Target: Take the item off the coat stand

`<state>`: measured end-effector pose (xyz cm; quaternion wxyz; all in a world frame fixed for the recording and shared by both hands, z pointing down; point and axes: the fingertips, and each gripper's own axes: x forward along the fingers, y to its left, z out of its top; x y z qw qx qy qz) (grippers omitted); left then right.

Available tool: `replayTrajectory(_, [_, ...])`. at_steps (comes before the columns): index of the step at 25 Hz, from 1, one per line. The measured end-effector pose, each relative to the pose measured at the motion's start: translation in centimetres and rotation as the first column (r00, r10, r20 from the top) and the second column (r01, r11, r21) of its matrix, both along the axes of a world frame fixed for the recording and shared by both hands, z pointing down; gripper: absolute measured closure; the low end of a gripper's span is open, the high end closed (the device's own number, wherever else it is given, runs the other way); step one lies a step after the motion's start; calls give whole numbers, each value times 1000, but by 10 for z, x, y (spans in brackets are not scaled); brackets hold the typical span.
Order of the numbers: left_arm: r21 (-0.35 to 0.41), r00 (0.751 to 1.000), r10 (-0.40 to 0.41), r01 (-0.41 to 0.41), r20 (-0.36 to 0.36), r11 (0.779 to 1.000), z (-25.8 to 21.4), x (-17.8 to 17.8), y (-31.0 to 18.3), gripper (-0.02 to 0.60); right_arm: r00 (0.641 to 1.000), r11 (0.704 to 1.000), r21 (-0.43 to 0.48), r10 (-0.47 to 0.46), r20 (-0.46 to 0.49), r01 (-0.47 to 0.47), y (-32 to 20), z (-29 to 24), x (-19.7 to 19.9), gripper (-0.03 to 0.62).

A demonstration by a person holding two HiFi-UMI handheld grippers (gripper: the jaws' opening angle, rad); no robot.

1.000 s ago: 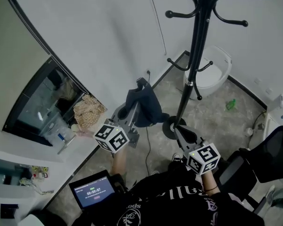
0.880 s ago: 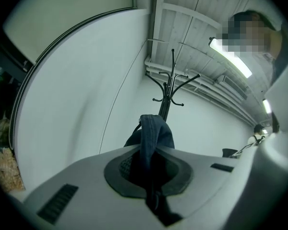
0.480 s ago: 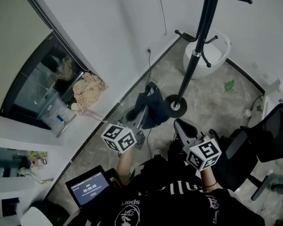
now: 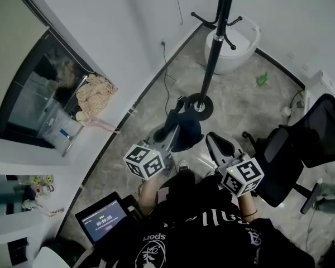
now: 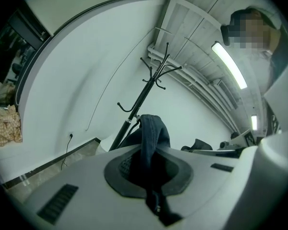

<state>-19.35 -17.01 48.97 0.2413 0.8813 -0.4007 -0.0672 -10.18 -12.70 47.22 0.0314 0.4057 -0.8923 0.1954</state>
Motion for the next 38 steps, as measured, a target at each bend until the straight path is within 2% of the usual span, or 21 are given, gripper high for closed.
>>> replayTrajectory(8, [3, 998, 43, -43, -40, 999, -11, 62, 48, 574, 1000, 1000, 14, 11, 8, -11, 52, -7, 53, 559])
replayTrajectory(16, [-18, 999, 34, -35, -22, 999, -4, 141, 133, 574, 999, 1000, 7, 27, -27, -27, 152, 2, 142, 559])
replayTrajectory(21, [-19, 1000, 31, -31, 4, 999, 4, 178, 195, 572, 1000, 1000, 10, -2, -15, 2, 200, 12, 169, 559])
replayTrajectory(26, [-39, 1000, -6, 7, 29, 999, 10, 183, 243, 572, 999, 999, 19, -51, 10, 51, 224, 11, 171, 559])
replayTrajectory(31, [-48, 997, -57, 59, 49, 997, 13, 169, 281, 574, 994, 994, 38, -105, 4, 104, 245, 11, 161, 559])
replayTrajectory(36, [-38, 992, -116, 117, 41, 992, 13, 166, 298, 572, 990, 990, 3, -141, -29, 141, 258, 14, 166, 560])
replayTrajectory(38, [-35, 991, -123, 125, 45, 992, 11, 167, 298, 574, 990, 990, 31, -140, -16, 141, 255, 11, 169, 560])
